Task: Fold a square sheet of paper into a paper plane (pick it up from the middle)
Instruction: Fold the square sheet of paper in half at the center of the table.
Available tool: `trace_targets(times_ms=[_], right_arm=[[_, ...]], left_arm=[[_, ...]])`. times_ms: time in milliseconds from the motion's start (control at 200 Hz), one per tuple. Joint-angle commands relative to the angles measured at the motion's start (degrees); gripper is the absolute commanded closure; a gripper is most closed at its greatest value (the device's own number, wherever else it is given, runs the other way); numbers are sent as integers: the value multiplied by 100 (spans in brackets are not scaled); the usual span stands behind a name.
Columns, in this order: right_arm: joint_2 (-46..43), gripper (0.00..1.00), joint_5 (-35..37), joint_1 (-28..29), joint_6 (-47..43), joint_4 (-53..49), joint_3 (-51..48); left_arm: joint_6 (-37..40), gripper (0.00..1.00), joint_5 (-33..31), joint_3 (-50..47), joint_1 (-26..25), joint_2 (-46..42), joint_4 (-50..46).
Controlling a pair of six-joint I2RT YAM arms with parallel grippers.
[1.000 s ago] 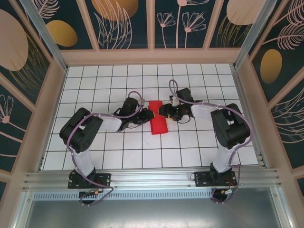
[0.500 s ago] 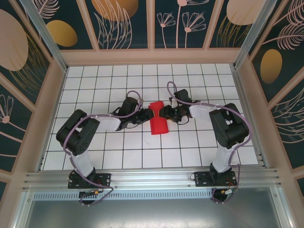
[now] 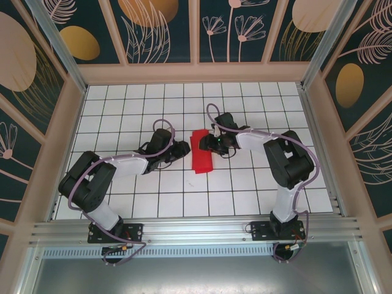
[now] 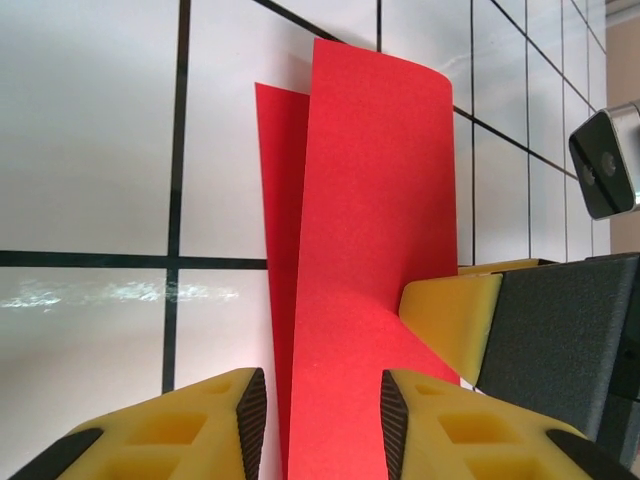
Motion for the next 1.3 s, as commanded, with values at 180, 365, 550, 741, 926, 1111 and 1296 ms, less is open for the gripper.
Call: trace_targets(times_ms=[180, 365, 550, 741, 926, 1111, 1296], right_arm=[[126, 44, -202, -22, -690, -604, 311], [155, 43, -440, -85, -977, -729, 360], [234, 43, -161, -172, -654, -689, 364], [226, 43, -178, -122, -464, -524, 318], [286, 43, -182, -68, -573, -615, 373], [345, 42, -191, -43, -600, -636, 421], [373, 42, -112, 9, -525, -683, 517]], left_arm=[[53, 64, -152, -26, 34, -173, -167], [114, 64, -58, 36, 34, -121, -179], [111, 64, -32, 71, 35, -77, -196], [104, 65, -14, 87, 34, -55, -178], [111, 65, 12, 93, 37, -28, -180], [107, 65, 30, 100, 34, -19, -171], [98, 66, 56, 107, 38, -15, -160]])
